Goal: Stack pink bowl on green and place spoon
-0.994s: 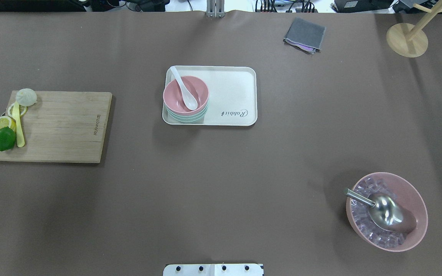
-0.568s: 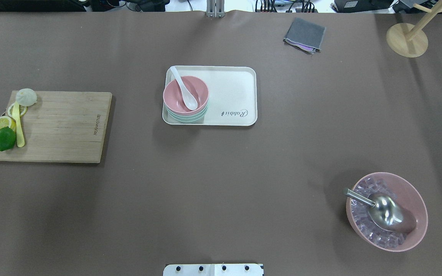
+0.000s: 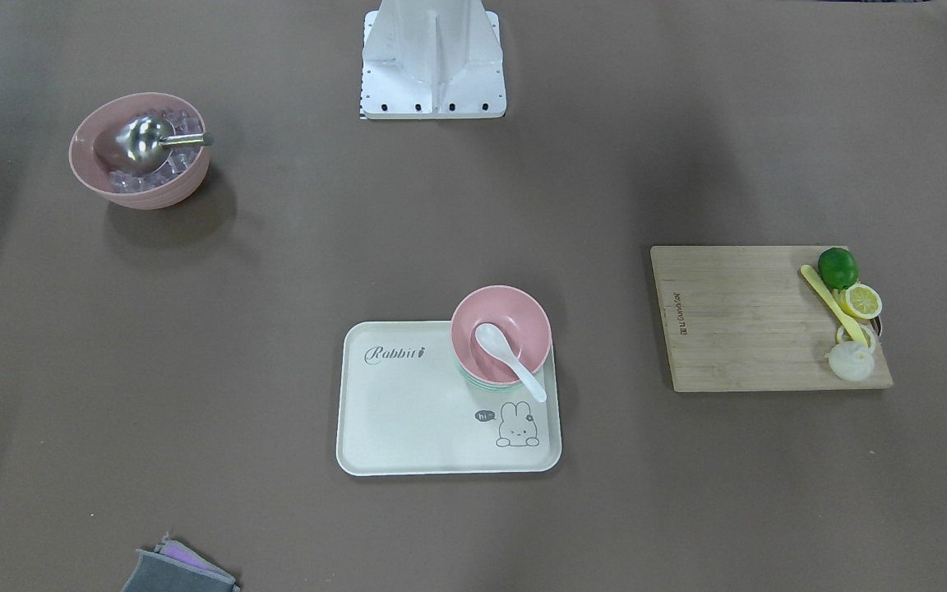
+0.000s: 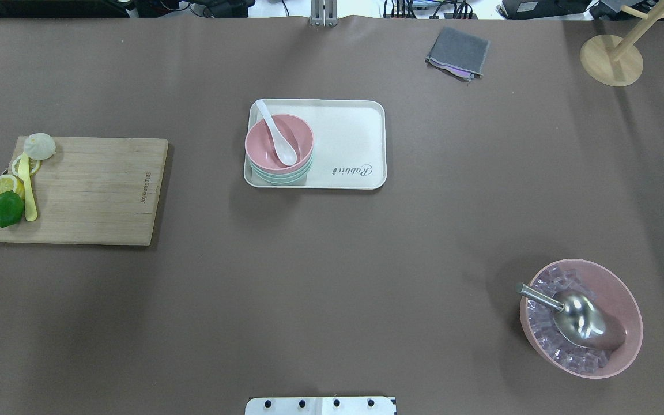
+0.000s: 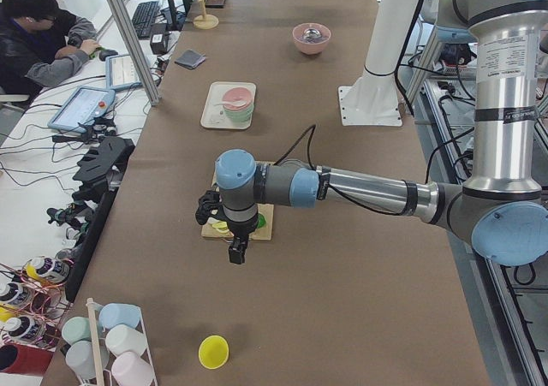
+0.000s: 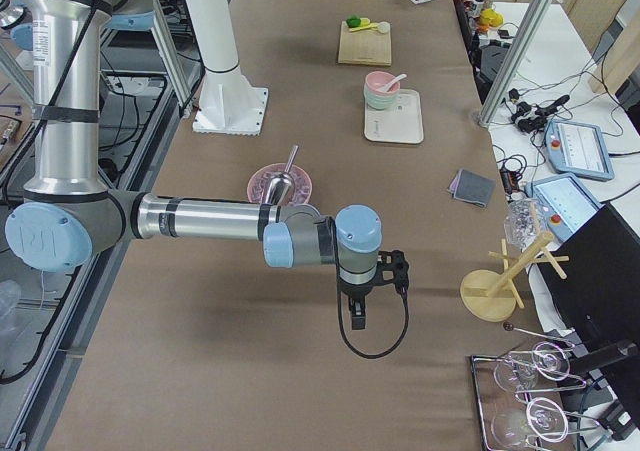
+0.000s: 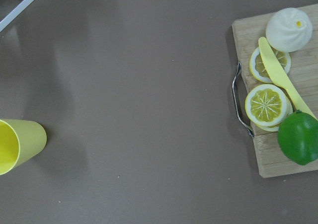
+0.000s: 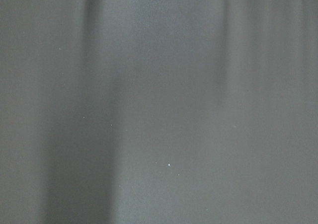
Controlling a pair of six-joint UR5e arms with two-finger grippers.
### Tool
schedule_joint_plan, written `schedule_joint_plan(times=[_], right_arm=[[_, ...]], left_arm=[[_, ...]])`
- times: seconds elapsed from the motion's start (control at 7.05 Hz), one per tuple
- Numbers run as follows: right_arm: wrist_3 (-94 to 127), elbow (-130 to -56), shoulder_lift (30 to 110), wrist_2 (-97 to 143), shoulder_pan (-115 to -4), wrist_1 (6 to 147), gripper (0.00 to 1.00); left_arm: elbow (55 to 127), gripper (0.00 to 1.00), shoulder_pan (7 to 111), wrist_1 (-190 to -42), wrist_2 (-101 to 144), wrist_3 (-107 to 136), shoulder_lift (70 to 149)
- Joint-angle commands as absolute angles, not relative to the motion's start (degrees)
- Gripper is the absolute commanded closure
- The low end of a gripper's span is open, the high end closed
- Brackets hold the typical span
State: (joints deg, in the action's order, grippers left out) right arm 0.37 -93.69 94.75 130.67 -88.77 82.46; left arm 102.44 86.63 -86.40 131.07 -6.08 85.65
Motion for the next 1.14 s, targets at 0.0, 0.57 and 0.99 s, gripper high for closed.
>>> schedule_joint_plan(times=[0.0,0.57,0.99], right_arm=[[0.35,-93.43,96.23,130.69,-88.68,78.78,0.0],[1.58,-93.07,98.18,131.13,-88.68,73.03,0.0],[0.97,-98.96,92.99,129.38,-88.42,94.28,0.0]], left_arm=[[102.66,0.01,86.57,-86.66,131.22,-6.15,84.81],[102.83,0.01,86.66,-86.57,131.31,-6.15,84.29],[103.27,0.01,86.66,-86.66,131.31,-6.15,82.97]])
